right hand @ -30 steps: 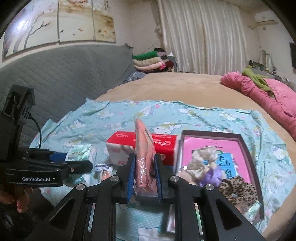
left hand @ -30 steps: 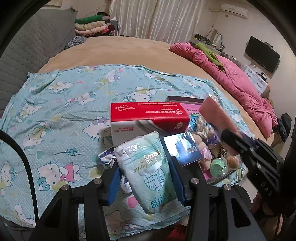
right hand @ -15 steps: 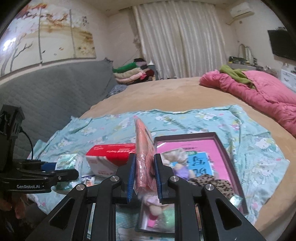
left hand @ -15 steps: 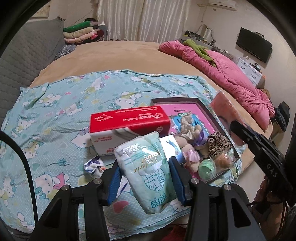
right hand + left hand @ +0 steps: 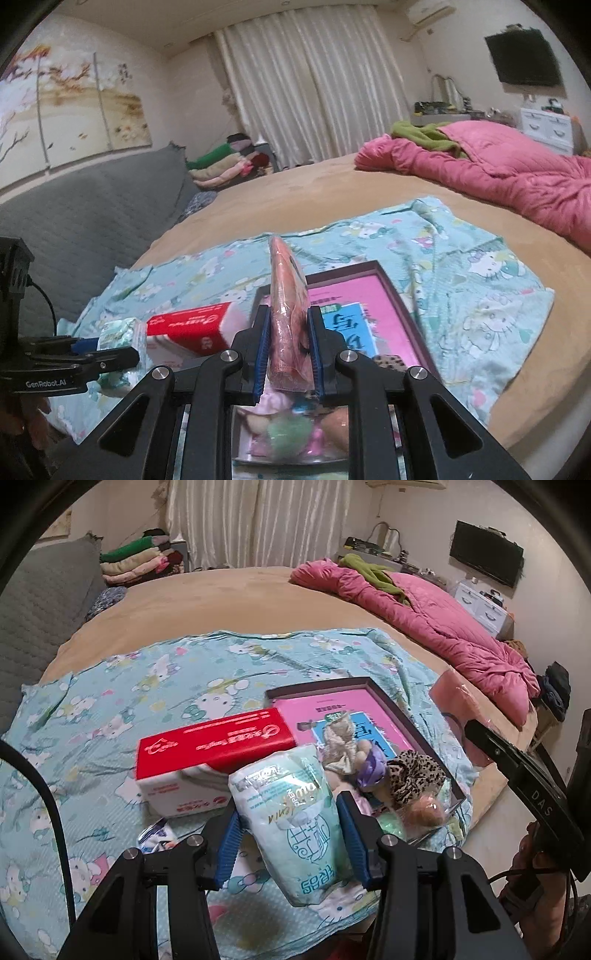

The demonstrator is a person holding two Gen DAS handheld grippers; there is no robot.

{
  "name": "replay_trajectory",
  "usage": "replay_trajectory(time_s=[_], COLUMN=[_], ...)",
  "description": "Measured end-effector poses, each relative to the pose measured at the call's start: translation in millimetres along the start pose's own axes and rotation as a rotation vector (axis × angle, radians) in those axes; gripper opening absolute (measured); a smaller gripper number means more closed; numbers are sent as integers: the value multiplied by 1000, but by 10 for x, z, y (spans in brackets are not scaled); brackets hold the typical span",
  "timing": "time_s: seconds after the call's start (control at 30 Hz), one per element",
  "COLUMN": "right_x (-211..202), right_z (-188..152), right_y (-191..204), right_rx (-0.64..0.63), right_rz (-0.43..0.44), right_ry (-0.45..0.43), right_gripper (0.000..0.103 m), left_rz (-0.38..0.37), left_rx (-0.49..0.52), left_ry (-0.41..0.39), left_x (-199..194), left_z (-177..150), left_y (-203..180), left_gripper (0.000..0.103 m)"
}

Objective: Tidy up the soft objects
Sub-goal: 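Carry the wipes pack over the tray with the left tool while the right tool carries the pink strip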

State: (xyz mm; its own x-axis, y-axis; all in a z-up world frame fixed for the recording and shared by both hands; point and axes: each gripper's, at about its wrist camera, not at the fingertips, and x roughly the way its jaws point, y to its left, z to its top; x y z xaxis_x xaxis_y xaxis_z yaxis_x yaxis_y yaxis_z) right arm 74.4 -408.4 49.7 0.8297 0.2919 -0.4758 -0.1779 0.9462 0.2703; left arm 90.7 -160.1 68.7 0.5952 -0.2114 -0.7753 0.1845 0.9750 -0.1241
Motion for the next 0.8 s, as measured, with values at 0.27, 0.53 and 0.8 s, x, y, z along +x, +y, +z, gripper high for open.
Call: replay_trajectory(time_s=[0.27,0.53,0.8], right_x=[17,13,58], right_z=[-32,-72,-99], right_y=[-298,-502,-596], right_rx=[93,145,139], right_rz=[-34,-70,-99], right_ry=[1,1,9], right_gripper=[20,20,20], left_rz=[-8,-30,-52], left_rx=[49,85,137], left_ry=[23,48,94], left_x=[222,431,668], left_z=[83,152,133], left_y=[-209,-419,-646], left_gripper=[50,50,50])
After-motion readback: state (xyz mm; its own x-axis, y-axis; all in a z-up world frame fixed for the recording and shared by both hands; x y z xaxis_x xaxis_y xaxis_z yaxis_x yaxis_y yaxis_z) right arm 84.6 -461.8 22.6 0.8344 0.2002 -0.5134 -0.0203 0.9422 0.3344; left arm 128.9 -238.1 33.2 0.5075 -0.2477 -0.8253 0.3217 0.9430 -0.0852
